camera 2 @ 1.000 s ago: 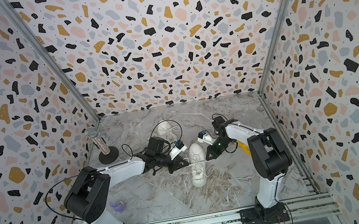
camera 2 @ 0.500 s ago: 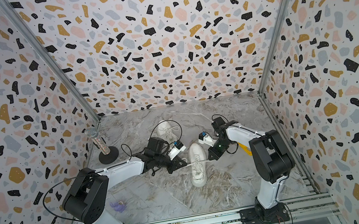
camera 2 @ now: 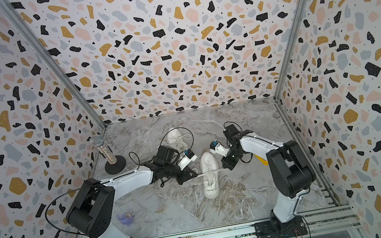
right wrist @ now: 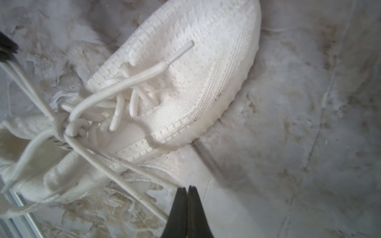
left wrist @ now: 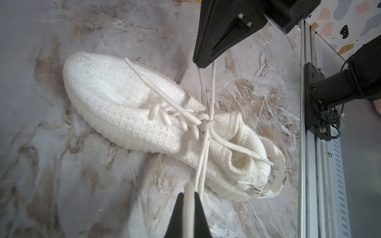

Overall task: Tie the shoes
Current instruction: Tie the shoelace on the shoe, then reset both arms

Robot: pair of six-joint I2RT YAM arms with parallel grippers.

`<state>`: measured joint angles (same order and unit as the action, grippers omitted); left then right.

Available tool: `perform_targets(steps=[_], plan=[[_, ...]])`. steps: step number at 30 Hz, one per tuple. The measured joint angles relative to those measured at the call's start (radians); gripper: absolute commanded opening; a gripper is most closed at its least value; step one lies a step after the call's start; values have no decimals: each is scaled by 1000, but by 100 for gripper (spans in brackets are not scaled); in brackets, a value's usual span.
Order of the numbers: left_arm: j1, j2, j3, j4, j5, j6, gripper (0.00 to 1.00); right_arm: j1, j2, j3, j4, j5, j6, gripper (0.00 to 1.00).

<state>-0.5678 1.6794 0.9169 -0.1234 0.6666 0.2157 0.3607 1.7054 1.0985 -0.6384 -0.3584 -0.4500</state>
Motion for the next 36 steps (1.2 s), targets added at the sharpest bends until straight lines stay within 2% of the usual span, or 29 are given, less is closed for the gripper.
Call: perform_targets(steps=[26,33,34,36], plan=[[-3,1,0,-3,-24,-30,0,23,0,-39,71,106,-120,0],[0,19,46,-43,11,-51,0,16,2,-3,34,50,-101,0],[2,29,58,-51,19,-56,0,11,3,11,24,31,-93,3],[6,48,79,-64,32,-71,6,2,3,36,10,-21,-79,14]])
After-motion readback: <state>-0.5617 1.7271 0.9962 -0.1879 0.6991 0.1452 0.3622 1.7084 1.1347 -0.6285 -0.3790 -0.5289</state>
